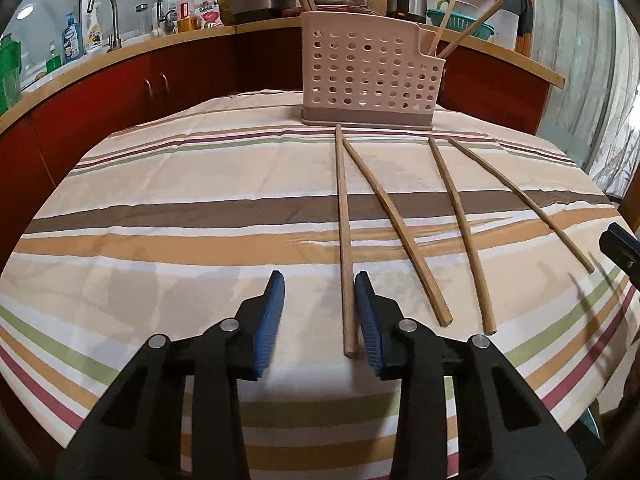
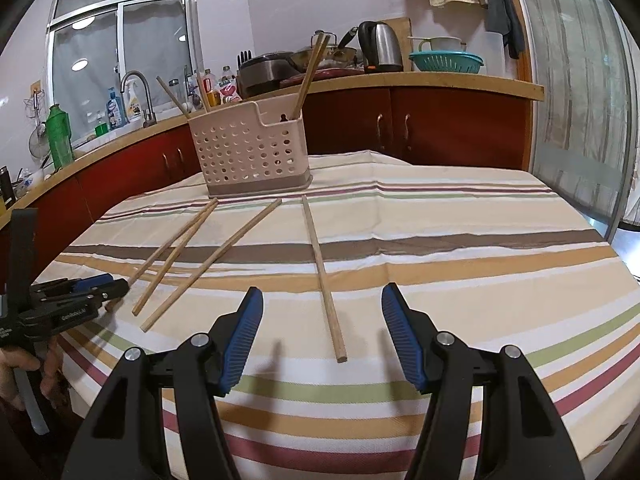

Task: Organize utensils
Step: 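Move both open tools back over the chopsticks on the table, then close the right tool on a chopstick while the left tool grasps another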

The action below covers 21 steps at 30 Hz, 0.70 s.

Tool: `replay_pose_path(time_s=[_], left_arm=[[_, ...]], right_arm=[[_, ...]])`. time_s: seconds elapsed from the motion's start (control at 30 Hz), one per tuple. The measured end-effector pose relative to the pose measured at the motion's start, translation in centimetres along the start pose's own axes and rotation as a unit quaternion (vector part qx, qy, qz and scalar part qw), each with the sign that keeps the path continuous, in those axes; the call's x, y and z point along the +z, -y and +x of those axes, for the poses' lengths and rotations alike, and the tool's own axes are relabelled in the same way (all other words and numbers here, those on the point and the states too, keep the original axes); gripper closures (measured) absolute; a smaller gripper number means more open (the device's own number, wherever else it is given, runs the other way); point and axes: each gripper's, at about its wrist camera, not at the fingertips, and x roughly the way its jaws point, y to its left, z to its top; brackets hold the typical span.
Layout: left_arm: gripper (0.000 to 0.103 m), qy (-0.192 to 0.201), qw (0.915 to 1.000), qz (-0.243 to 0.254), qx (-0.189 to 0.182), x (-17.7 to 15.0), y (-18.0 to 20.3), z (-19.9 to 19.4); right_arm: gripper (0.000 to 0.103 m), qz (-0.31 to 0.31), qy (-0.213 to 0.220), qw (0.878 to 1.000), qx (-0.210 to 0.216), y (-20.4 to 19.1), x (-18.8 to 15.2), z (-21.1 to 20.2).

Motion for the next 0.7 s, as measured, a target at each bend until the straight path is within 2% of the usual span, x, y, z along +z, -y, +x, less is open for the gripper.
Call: replay_pose_path(time_s=[0.13,0.33,0.47,0.53,0.57,0.63,0.7], left_arm=[[0.068,0.006,0.9998,0.017,-0.009,-0.3,0.6,-0.1],[0.082,0.010,0.9995,0.020,-0.020,-0.2,0.6,-0.1],[0.088,0.013,0.9995,0.020,-0.021,-0.3,0.5,-0.1],[0.092,0.014,0.9994,0.021,-0.024,-0.3,0.5,-0.1],[0.093,0.015,0.9993,0.022,-0.024,-0.3,0.6,0.0],[0.096,0.016,0.9993,0.023,-0.026,-0.3,0.6,0.0],[0.096,0.017,0.9992,0.023,-0.028,-0.3,0.6,0.0]], right_arm=[[0.048,0.000,-0.013,1.000,0.001,0.1,-0.4,0.6],[0.056,0.001,-0.028,1.000,-0.005,0.5,-0.7,1.3],[0.070,-0.004,-0.053,0.999,-0.008,0.6,-1.2,2.1],[0.076,-0.018,-0.049,0.998,-0.019,0.3,-1.3,2.0],[0.086,-0.021,-0.050,0.998,-0.016,0.4,-1.3,2.0],[0.094,-0.018,-0.052,0.998,-0.004,0.5,-1.3,2.1],[0.096,-0.030,-0.052,0.998,-0.007,0.1,-1.3,2.0]])
